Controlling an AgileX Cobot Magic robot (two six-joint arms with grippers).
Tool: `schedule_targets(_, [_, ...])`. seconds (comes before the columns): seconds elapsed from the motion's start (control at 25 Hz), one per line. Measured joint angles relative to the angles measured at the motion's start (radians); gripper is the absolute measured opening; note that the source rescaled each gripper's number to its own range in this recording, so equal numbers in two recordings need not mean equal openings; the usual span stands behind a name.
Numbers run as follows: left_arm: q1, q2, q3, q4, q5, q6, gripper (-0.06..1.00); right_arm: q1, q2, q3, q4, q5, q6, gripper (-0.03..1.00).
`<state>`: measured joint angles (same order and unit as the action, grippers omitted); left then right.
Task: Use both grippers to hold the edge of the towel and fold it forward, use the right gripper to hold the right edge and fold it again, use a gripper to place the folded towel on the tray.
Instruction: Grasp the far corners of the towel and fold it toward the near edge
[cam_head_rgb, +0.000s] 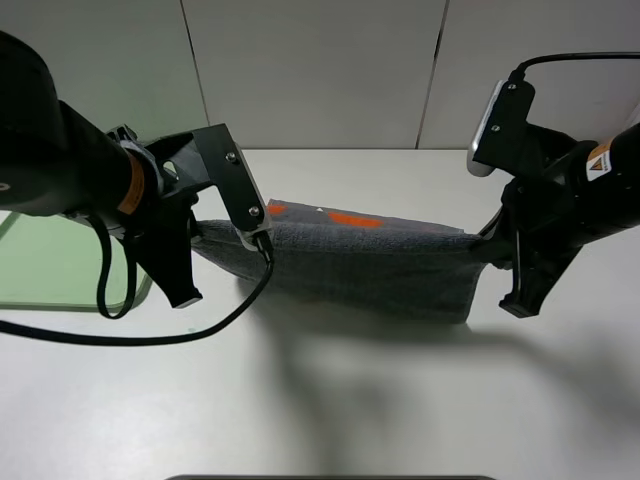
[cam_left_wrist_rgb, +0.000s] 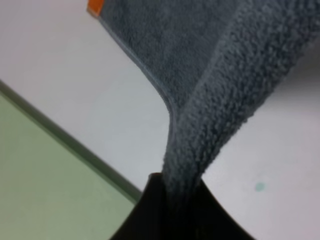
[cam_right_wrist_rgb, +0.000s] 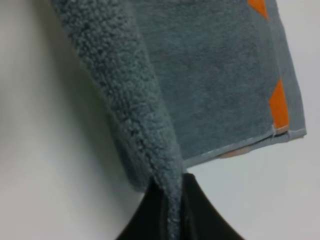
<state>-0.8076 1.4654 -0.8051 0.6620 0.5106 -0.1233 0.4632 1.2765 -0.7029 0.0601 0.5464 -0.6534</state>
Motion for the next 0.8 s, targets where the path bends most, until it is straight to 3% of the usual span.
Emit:
schedule_targets(0.24, [0.047,0.12,-0.042,-0.005,-0.02,0.0,0.0,-0.001,0.058,0.0,-0.023,-0.052,0.042,0.0])
schedule_targets(0.56, [0.091,0.23,-0.13,-0.007,-0.089,0.0,0.0,-0.107,0.075,0.0,-0.025,-0.144,0.06,0.0])
schedule_targets(0.8, [0.128,0.301,-0.201,-0.008,-0.104,0.0,0.0,-0.127,0.122,0.0,-0.025,-0.212,0.057,0.0])
